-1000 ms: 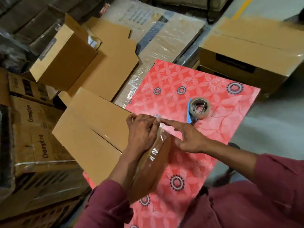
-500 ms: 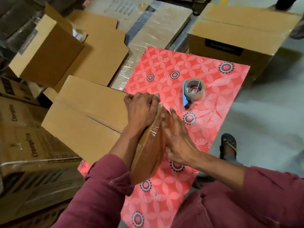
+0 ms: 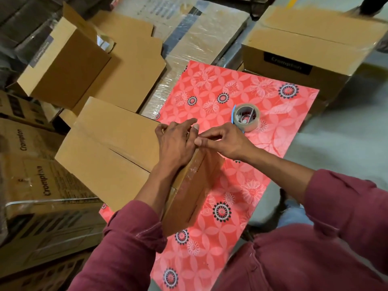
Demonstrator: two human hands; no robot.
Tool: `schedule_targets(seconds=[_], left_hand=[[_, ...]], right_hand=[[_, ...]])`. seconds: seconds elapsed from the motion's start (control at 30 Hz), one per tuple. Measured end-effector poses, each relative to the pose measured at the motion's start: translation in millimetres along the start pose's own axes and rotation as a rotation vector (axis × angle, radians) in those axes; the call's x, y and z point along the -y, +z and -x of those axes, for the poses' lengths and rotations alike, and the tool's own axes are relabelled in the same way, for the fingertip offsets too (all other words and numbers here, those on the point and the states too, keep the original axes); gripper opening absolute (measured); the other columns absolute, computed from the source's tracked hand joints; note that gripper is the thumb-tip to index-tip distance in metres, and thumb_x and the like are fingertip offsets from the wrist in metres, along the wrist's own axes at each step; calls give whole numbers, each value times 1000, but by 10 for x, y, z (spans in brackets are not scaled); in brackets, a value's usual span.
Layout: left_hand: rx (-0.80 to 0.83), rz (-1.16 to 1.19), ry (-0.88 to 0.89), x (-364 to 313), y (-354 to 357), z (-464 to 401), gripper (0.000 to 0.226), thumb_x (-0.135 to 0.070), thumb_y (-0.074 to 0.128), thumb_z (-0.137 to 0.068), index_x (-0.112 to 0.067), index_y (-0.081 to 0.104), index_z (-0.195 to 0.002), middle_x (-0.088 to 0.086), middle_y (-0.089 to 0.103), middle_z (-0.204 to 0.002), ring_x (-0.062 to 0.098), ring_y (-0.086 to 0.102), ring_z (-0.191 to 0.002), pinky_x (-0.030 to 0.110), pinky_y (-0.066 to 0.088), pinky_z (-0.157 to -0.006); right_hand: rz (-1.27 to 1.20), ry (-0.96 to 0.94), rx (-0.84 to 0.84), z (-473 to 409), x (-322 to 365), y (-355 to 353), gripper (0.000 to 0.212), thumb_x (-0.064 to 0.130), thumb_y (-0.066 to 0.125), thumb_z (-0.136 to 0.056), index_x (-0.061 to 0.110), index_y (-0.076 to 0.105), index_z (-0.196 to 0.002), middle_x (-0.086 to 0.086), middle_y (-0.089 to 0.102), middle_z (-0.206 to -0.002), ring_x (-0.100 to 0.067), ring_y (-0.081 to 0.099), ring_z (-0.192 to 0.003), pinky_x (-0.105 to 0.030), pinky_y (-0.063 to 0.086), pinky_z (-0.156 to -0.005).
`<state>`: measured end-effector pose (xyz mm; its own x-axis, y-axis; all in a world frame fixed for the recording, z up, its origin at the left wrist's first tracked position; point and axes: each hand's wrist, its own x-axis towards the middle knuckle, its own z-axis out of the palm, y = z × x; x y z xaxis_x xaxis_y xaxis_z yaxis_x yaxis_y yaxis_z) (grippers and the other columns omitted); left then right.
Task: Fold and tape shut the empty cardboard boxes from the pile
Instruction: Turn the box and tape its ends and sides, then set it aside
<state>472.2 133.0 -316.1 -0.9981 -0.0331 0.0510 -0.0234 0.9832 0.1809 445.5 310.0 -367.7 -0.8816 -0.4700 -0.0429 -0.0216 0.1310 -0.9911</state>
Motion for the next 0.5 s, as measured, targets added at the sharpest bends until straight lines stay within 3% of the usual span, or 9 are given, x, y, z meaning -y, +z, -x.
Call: schedule_targets(seconds=[0.07,0.17,0.27,0.37,0.5], left_hand=[[-2,-11,-13,-6,7,-5,46,-51,31,-105,-35,67,-130,-3,75,-101,15,59,-112,45,17,-110],[4,-11,-14,-10,5,-7,44,-49,32,-106,-35,68,-128,-4,74,-95,15,60,-109,45,19,-107],[9,-4,-12,-25,-15,-10,45,-49,32,-106,-34,68,-128,-6,73,-93,15,59,-107,47,21,-106],[3,8,-13,-32,-14,-2,43,-47,33,-107,-33,67,-129,-8,70,-89,14,58,-106,48,21,-108],[1,5,-7,-34,-21,5,43,-46,34,-107,-33,67,-129,-6,73,-94,15,59,-108,46,19,-108]], right_hand=[[-60,-55,52,-31,-88,-59,23,38,85,-84,24,84,-102,7,80,-100,-17,75,-97,-43,59,-89],[-58,-98,102,-64,-176,-137,26,13,87,-82,14,81,-107,12,76,-104,4,71,-98,-16,54,-87],[-60,-38,197,-120,-197,-212,34,2,85,-81,12,79,-113,19,74,-101,4,71,-99,-14,55,-86],[-60,22,350,-127,-159,-306,57,12,91,-77,19,71,-130,21,73,-114,-3,71,-109,-18,57,-83],[-5,-10,268,-155,-52,-176,62,42,92,-73,29,70,-129,12,75,-113,-2,71,-101,-14,52,-80]])
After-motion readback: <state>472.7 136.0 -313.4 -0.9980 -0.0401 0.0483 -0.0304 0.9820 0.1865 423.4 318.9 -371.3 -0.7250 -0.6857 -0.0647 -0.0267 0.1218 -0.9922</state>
